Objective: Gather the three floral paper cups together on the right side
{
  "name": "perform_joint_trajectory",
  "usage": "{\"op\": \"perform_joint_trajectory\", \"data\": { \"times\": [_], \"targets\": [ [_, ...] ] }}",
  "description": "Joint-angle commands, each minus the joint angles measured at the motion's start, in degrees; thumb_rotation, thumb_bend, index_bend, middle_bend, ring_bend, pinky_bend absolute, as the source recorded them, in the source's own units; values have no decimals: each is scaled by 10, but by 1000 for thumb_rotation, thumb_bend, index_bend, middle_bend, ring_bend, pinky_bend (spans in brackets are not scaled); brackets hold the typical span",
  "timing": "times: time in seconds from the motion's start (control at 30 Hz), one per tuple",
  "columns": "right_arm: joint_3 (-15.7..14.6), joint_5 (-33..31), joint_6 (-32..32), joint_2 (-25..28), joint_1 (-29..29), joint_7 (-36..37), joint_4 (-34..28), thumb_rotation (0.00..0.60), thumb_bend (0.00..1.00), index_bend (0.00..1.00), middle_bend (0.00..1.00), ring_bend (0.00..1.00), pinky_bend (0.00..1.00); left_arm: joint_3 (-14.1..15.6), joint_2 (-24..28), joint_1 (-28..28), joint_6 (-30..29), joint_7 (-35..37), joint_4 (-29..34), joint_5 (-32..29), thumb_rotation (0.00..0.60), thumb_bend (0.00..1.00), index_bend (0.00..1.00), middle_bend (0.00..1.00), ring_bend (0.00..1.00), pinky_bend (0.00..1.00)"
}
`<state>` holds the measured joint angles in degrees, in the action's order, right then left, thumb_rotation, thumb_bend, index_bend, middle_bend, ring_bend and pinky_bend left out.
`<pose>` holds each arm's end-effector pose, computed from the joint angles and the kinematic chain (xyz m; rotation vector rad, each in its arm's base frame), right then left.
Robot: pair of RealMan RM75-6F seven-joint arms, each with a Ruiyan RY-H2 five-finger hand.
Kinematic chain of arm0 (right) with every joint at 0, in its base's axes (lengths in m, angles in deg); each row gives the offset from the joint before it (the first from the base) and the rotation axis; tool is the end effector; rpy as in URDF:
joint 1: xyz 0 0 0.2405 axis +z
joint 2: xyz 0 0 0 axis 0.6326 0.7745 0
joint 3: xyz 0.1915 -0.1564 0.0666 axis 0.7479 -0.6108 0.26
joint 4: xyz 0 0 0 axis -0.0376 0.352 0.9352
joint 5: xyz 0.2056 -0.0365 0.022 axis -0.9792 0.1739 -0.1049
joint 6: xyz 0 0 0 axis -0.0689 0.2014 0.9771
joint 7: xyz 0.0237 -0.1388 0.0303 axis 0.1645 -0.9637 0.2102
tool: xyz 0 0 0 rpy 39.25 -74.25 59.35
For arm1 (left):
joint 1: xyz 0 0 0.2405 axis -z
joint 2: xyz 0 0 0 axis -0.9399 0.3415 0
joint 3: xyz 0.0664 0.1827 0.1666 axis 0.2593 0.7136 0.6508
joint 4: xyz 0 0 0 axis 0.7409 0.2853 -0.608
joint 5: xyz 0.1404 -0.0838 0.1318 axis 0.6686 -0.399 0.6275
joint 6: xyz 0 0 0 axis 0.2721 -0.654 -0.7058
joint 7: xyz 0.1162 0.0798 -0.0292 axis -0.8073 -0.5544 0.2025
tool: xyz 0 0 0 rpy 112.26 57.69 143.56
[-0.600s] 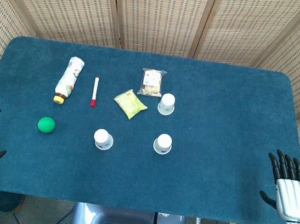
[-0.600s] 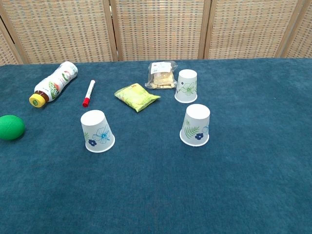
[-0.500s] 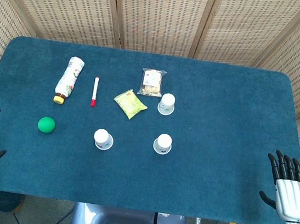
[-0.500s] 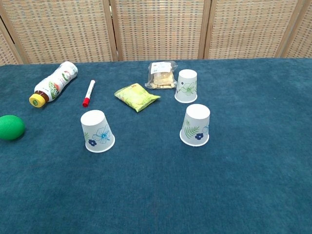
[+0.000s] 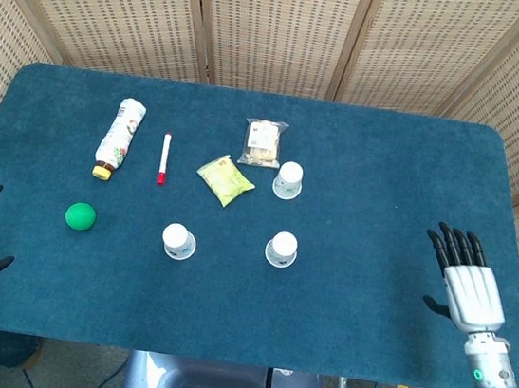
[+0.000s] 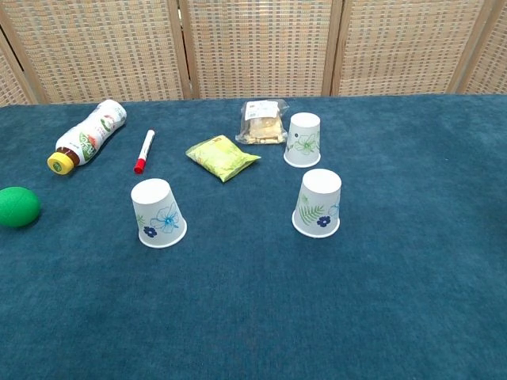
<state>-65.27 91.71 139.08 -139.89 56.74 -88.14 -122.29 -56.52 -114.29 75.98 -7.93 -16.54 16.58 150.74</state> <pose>-0.2677 -0.2714 0.1413 1.5929 -0.7582 0.8501 -0.3116 0.1892 0.1641 -1.4016 -0.8129 -0.9176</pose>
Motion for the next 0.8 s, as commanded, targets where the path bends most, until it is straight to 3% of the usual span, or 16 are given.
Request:
{"op": "perform_joint_trajectory", "data": {
  "times": [0.03,0.27,0.6,0.8],
  "targets": [
    [62,-59,-127,-15,111,39,39,600,0,0,0,0,0,-7,-7,4,6,-17,-3,-13,600,0,0,0,0,0],
    [99,-159,-305,-119,260,65,175,600,0,1,0,0,0,-18,-18,18,42,-41,-12,-51,600,0,0,0,0,0],
    [103,-213,-375,-259,375,44,362,600,7,45,29,0,1,-32,-23,31,73,-48,-21,-93,600,0,0,0,0,0],
    [114,-239,-400,-326,428,46,451,600,46,97,122,48,69,-37,-26,39,94,-54,-28,-114,600,0,0,0,0,0]
  ]
}}
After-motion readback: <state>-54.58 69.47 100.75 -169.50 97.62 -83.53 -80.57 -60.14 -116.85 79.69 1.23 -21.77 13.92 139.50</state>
